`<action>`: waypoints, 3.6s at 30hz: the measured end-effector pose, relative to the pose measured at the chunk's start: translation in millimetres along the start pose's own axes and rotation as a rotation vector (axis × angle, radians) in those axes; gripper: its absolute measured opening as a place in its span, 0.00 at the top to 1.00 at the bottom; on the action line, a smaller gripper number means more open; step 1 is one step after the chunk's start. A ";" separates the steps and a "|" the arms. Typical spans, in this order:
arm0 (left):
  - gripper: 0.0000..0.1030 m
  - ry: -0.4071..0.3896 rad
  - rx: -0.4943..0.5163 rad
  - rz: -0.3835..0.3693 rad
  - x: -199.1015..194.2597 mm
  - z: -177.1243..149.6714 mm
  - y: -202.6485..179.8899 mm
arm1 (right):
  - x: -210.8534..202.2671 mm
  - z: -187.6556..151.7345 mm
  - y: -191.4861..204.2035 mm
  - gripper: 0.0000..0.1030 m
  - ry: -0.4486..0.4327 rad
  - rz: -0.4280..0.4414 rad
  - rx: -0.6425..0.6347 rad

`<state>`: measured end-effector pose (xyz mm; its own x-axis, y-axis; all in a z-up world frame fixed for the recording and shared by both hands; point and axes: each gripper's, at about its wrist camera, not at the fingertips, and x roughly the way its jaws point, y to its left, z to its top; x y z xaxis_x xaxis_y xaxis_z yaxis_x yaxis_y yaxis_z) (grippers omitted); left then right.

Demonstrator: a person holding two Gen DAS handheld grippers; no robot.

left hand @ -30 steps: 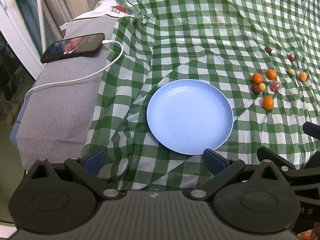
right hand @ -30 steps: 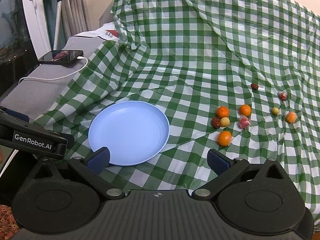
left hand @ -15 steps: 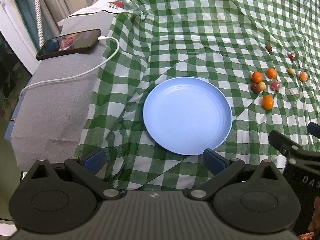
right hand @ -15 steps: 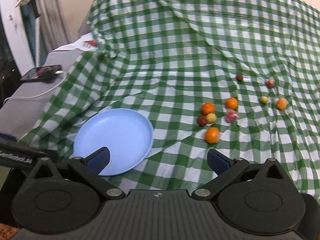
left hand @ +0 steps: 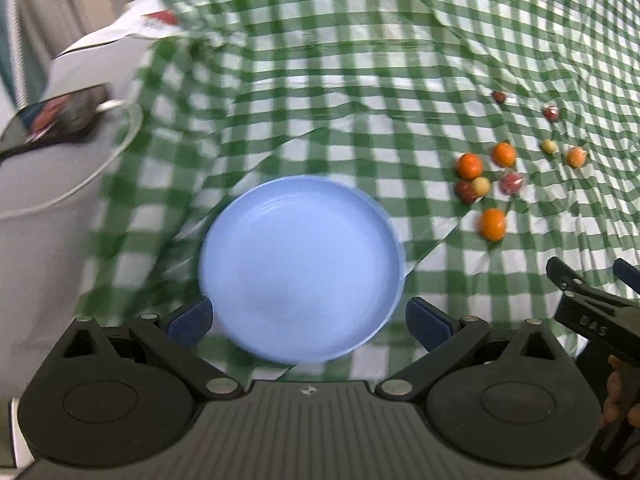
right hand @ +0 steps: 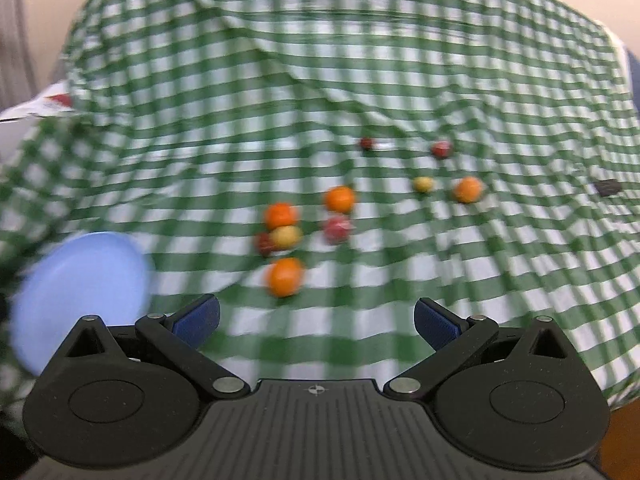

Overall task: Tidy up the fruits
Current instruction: 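Grasp a red date with the left tool while the right tool grasps a mandarin, then carry both fruits over the blue plate and open both tools to drop them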

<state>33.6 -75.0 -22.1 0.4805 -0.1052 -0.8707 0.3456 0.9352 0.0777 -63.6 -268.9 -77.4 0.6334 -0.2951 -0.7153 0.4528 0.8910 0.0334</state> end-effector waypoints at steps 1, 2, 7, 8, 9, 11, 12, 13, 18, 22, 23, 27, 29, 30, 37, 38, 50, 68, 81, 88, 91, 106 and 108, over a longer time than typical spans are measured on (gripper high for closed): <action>0.00 0.000 0.011 -0.012 5.5 6.5 -6.2 | 8.4 -0.1 -4.7 0.01 0.000 -0.014 -0.001; 0.00 0.001 0.021 -0.021 10.5 12.7 -12.3 | 16.8 -0.8 -8.6 0.01 0.001 -0.017 -0.005; 0.00 -0.001 0.055 -0.062 44.2 48.7 -43.0 | 60.1 -1.8 -10.1 0.01 0.036 0.083 -0.050; 0.00 0.001 0.059 -0.064 52.3 56.5 -49.6 | 68.8 -2.2 -7.3 0.05 0.037 0.108 -0.066; 0.00 0.001 0.064 -0.068 60.2 63.5 -56.1 | 78.4 -2.5 -3.6 0.09 0.038 0.137 -0.085; 0.00 -0.005 0.085 -0.086 76.3 76.1 -69.7 | 96.5 -3.1 2.3 0.29 0.048 0.186 -0.109; 0.00 -0.006 0.098 -0.090 85.2 81.6 -76.9 | 104.0 -3.0 5.8 0.33 0.056 0.205 -0.116; 0.00 -0.004 0.115 -0.097 94.9 86.7 -84.7 | 110.7 -2.5 9.8 0.41 0.062 0.223 -0.120; 0.03 0.036 0.178 -0.154 142.6 104.3 -116.8 | 126.3 -3.1 15.7 0.64 -0.017 0.195 -0.214; 0.15 0.078 0.202 -0.236 171.7 111.2 -136.9 | 134.2 4.8 -23.9 0.64 -0.006 0.036 -0.066; 0.16 0.085 0.215 -0.253 176.5 110.9 -141.6 | 138.6 6.1 -34.6 0.64 0.010 0.016 -0.020; 0.35 0.101 0.308 -0.264 199.1 107.5 -162.0 | 143.3 6.7 -38.0 0.63 -0.005 0.016 0.012; 0.50 0.040 0.354 -0.278 198.8 104.2 -165.3 | 143.7 6.3 -34.4 0.63 -0.016 0.010 -0.017; 0.66 0.028 0.381 -0.287 197.8 104.1 -166.9 | 142.8 6.1 -33.6 0.63 -0.017 0.012 -0.012; 0.68 0.015 0.316 -0.307 171.4 106.5 -144.5 | 134.5 7.9 -35.8 0.64 -0.026 0.012 0.000; 0.68 0.009 0.295 -0.302 162.8 105.0 -138.2 | 130.6 9.3 -35.1 0.64 -0.026 0.009 -0.007; 0.68 -0.023 0.132 -0.176 49.0 43.2 -33.5 | 20.3 18.5 -4.2 0.64 0.013 0.189 -0.041; 0.68 -0.103 -0.101 -0.094 -45.3 -57.6 63.1 | -107.4 -7.4 101.2 0.64 -0.030 0.447 -0.298; 0.68 -0.143 -0.129 -0.115 -56.6 -64.6 72.6 | -119.4 -12.8 104.5 0.63 -0.044 0.440 -0.320; 0.68 -0.142 -0.137 -0.116 -53.6 -62.6 74.6 | -116.2 -12.6 104.7 0.63 -0.031 0.437 -0.329; 0.68 -0.140 -0.144 -0.116 -50.4 -60.3 76.6 | -113.0 -12.1 104.7 0.63 -0.024 0.436 -0.331; 0.68 -0.123 -0.149 -0.103 -15.3 -24.4 79.9 | -76.3 -4.3 114.9 0.63 0.039 0.427 -0.334; 0.68 -0.114 -0.143 -0.101 -6.6 -20.1 78.9 | -67.4 -3.7 119.2 0.63 0.054 0.424 -0.336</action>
<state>41.5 6.2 -20.0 0.5399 -0.2304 -0.8096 0.2824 0.9556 -0.0836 -54.7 -141.5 -27.8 0.6795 0.1248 -0.7230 -0.0667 0.9919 0.1085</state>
